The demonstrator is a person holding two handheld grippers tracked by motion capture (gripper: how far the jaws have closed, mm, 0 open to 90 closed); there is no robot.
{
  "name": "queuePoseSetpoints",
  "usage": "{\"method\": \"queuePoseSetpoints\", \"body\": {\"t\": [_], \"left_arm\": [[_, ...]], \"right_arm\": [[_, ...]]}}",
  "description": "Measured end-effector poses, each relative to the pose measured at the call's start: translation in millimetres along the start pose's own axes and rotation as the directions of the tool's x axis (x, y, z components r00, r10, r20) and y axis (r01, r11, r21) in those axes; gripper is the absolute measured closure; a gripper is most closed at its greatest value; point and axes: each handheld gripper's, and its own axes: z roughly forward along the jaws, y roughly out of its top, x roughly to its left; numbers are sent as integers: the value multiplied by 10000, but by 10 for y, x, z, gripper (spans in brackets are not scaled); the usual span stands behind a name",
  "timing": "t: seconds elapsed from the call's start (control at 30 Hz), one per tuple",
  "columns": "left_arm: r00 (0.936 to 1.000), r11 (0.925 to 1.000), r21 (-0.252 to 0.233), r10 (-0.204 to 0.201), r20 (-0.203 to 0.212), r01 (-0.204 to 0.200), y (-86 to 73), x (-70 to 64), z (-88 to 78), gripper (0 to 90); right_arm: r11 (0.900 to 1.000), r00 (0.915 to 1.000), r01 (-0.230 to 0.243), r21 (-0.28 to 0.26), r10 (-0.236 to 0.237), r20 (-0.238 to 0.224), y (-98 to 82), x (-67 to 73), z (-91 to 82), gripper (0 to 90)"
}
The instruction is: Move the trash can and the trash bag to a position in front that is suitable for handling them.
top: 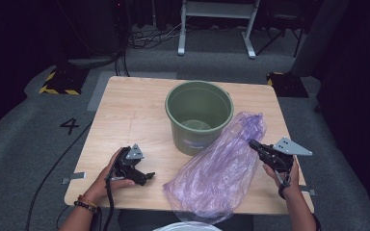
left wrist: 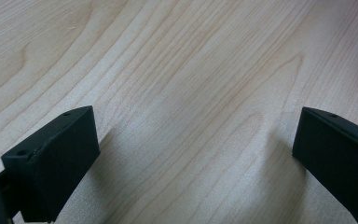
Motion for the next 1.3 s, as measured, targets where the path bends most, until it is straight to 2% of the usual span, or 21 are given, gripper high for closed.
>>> {"method": "queuePoseSetpoints", "body": {"t": [0.3,0.83,1.3], "left_arm": [[10000,10000,1,0,-4,0,0,0,0,1],[10000,10000,8,-3,-8,3,0,0,-1,2],[10000,10000,-2,4,-3,-4,1,1,0,1]], "right_arm": [[9990,9998,88,-438,-96,-187,85,-12,-41,889],[9992,9999,91,-381,-88,88,101,-131,69,889],[9973,9998,-11,-740,24,179,174,-181,86,889]]}}
